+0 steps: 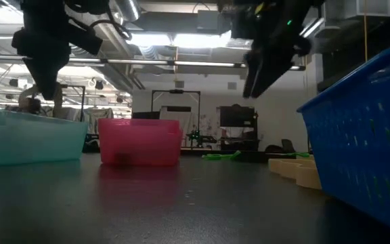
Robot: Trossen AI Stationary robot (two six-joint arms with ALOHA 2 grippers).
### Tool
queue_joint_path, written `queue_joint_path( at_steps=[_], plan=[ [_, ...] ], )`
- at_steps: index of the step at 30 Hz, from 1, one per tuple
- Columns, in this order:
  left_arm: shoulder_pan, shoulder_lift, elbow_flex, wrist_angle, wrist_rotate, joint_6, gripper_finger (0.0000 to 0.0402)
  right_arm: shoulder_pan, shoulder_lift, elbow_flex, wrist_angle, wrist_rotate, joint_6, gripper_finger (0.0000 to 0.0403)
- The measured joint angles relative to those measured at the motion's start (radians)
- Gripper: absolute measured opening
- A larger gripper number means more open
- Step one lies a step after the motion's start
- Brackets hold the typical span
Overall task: Sort rubber bands into baskets
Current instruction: Put the light yellow rubber band into the light blue bin, then put the black rubber band into the pink bin
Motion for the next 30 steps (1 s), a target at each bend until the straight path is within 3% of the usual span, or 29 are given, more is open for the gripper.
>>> queue_joint_path(
  at_steps=[8, 17, 30],
  plan=[
    [0.0, 0.0, 0.0, 0.106, 0.002, 0.054, 0.0133, -0.141, 0.108, 0.0, 0.017, -0.002, 0.108, 0.0232],
    [-0.002, 0.0, 0.0, 0.146, 0.002, 0.054, 0.0131, -0.233, 0.227, 0.0, 0.019, -0.049, 0.139, 0.0232],
    [-0.003, 0.0, 0.0, 0.146, 0.002, 0.051, 0.0131, -0.234, 0.318, 0.0, 0.04, -0.025, 0.129, 0.0227]
  ],
)
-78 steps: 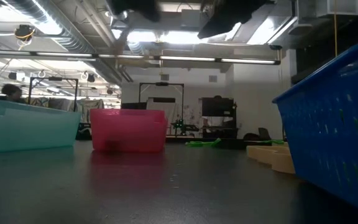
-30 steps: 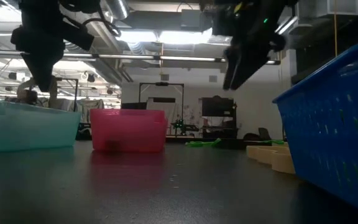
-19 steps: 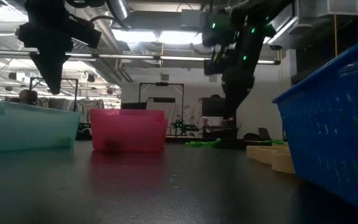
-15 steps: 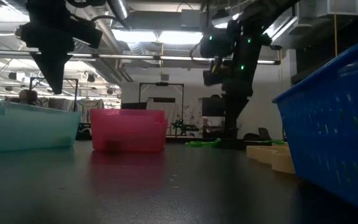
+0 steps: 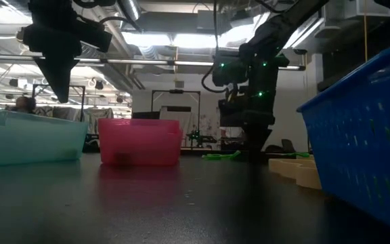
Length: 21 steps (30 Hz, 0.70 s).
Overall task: Sort rubber bands into baskets
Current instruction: Put the black rubber band into the pink bin
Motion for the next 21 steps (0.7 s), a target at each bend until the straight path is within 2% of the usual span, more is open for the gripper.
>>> queue_joint_path(
  at_steps=[5, 13, 15, 18, 21],
  plan=[
    [0.0, 0.0, 0.0, 0.001, 0.0, 0.0, 0.0131, 0.001, 0.0, 0.0, 0.003, 0.001, -0.001, 0.0173],
    [0.0, 0.0, 0.003, 0.004, 0.003, -0.049, 0.013, 0.001, 0.0, 0.0, 0.004, 0.016, -0.059, 0.0019],
    [0.0, 0.0, 0.009, 0.005, 0.012, -0.048, 0.013, 0.001, 0.0, 0.0, 0.004, 0.016, -0.078, 0.001],
    [0.0, 0.0, 0.013, 0.005, 0.013, -0.034, 0.013, 0.001, 0.0, 0.0, 0.003, 0.015, -0.079, 0.0025],
    [0.0, 0.0, 0.013, 0.004, 0.013, -0.032, 0.013, 0.001, 0.0, 0.0, 0.002, 0.012, -0.079, 0.0022]
  ],
)
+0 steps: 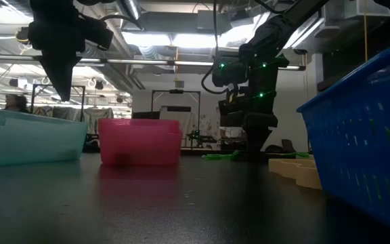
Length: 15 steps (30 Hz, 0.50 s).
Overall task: Sort rubber bands into baskets
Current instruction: Put the black rubber band into the pink bin
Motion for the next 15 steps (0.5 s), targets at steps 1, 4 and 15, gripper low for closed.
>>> queue_joint_path(
  at_steps=[1, 4, 15],
  plan=[
    [0.0, 0.0, 0.0, 0.0, 0.0, -0.002, 0.013, 0.0, 0.0, 0.0, 0.0, -0.001, 0.0, 0.0016],
    [0.0, 0.0, 0.0, 0.0, 0.0, 0.002, 0.013, 0.0, 0.0, 0.002, -0.007, -0.004, -0.002, 0.0005],
    [0.0, -0.015, 0.0, -0.005, -0.001, 0.032, 0.013, 0.002, -0.002, 0.2, -0.24, -0.015, -0.009, 0.0006]
  ],
)
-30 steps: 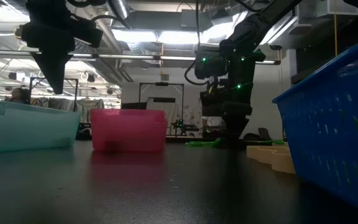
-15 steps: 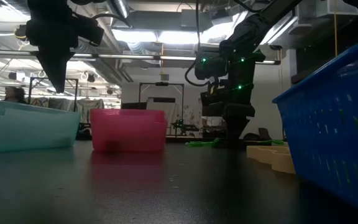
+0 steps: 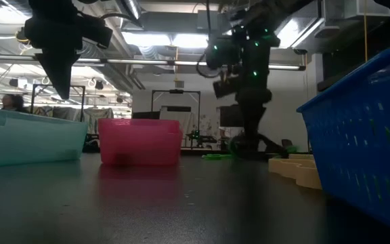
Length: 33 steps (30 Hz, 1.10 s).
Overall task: Sort rubber bands into baskets
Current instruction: Put the black rubber band into the pink bin
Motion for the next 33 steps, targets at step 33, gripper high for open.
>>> queue_joint_path(
  at_steps=[33],
  plan=[
    [0.001, 0.0, 0.0, 0.027, -0.137, 0.052, 0.013, 0.098, 0.0, 0.464, 0.243, -0.332, -0.024, 0.0002]
  ],
)
